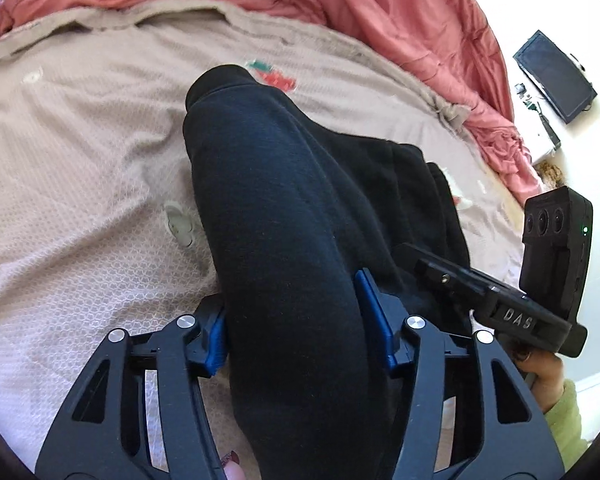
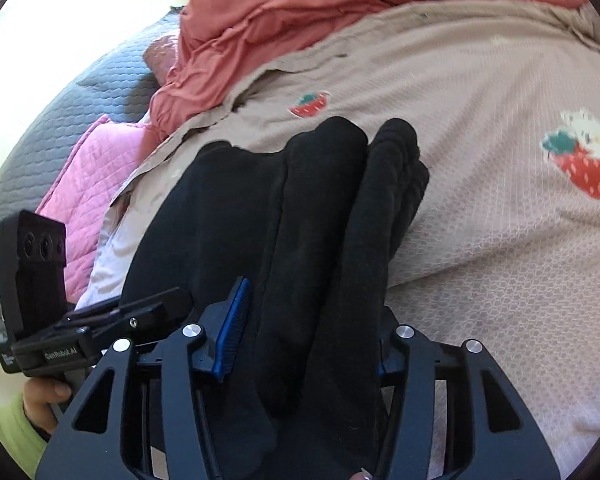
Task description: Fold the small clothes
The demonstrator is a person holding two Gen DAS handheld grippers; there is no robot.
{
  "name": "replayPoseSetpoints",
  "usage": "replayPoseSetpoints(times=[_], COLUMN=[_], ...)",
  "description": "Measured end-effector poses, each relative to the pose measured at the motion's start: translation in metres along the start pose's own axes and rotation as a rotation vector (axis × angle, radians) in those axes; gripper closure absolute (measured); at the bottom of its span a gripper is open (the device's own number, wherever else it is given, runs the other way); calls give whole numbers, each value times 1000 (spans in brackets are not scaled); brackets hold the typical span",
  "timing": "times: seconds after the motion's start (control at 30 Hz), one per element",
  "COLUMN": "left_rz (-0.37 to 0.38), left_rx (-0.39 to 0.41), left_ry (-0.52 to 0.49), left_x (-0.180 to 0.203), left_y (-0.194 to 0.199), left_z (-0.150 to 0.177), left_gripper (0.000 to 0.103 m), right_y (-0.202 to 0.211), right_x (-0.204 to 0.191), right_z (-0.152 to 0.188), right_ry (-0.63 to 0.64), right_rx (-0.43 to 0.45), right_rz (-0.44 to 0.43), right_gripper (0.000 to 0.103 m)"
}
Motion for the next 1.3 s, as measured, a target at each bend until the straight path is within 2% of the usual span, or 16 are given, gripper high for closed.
replayPoseSetpoints(times=[0.17,0.37,0.43,0.5,0.7,0.8,0.87,0.93,1.1,1.2,1.3], left_rz=[-10,-35,-49,-53,-92,-112,-120,-134,-156,-174,-172], left_rx=[56,97,102,105,87,76,70,69,65,55,47], left_ry=[-20,-11,-2,10,53,72,77,74,67,64,74], left_x=[5,-7,-13,-19,-43,-53,-58,-62,-67,-70,-73], left_y=[28,55,58,60,51,46,44,42,39,34,33], left_z=[-7,-16,-17,-15,-7,-3,-2,-2,-1,1,2], left_gripper=[57,57,58,60,60,60,58,54,46,42,39], right_y=[14,10,5,2,-20,-28,-30,-30,-34,-38,-40], right_x=[-19,-44,-52,-57,-62,-55,-48,-41,-30,-26,-24], right_z=[-5,-6,-6,-6,-4,0,3,5,8,9,10], right_ry=[25,64,73,71,98,104,84,63,27,22,13], right_rx=[21,30,30,34,-8,-23,-20,-12,-7,-16,-19], right_rz=[-12,-12,-8,-11,78,160,174,188,208,252,257], right_gripper=[55,56,63,64,64,62,57,44,34,22,21])
Point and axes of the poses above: each gripper's, at about its wrist camera, not at the fingertips, and y roughly against the way its jaws point, x to its right, z to its underside, the point moved 2 cm from there along -y, roughly the way its jaws point, and after that the axes turned 4 degrees about x, right-handed, at the moved point
